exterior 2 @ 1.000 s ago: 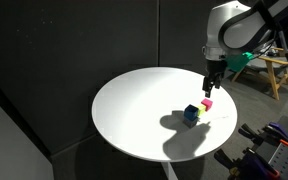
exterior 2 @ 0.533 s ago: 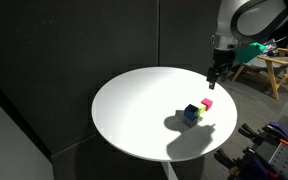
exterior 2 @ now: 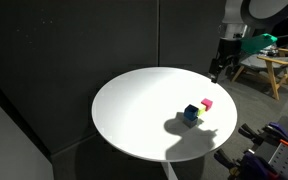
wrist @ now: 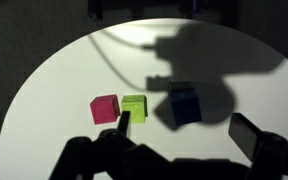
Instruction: Put the blue block on top of the grey block
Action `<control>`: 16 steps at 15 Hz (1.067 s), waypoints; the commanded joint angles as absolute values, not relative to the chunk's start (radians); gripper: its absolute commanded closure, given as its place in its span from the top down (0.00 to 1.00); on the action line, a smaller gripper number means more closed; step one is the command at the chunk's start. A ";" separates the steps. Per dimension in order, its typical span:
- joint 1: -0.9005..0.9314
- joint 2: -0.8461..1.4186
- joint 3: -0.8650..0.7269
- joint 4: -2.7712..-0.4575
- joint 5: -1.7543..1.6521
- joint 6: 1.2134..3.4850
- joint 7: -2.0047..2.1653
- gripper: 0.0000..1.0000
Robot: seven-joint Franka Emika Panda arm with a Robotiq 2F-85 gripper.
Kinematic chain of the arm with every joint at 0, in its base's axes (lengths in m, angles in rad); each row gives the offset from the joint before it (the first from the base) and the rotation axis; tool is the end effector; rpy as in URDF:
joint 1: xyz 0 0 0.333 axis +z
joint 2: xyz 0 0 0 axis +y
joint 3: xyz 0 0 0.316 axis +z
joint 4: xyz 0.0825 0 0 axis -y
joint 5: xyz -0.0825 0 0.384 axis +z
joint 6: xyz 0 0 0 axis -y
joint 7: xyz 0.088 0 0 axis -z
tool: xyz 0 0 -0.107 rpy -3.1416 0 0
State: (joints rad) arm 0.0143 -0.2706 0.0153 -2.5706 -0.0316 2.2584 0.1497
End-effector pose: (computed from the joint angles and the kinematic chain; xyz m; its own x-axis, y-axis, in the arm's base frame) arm 0.4197 0.0114 0.3547 0.9942 -0.1006 -0.0373 -0.0993 -0.9945 0.0336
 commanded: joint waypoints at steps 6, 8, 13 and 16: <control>0.015 -0.416 0.032 -2.589 0.001 2.155 0.140 1.00; 0.014 -0.439 0.033 -2.592 -0.005 2.137 0.136 1.00; 0.010 -0.496 0.029 -2.601 -0.010 2.104 0.126 1.00; 0.017 -0.526 0.020 -2.612 -0.001 2.085 0.092 1.00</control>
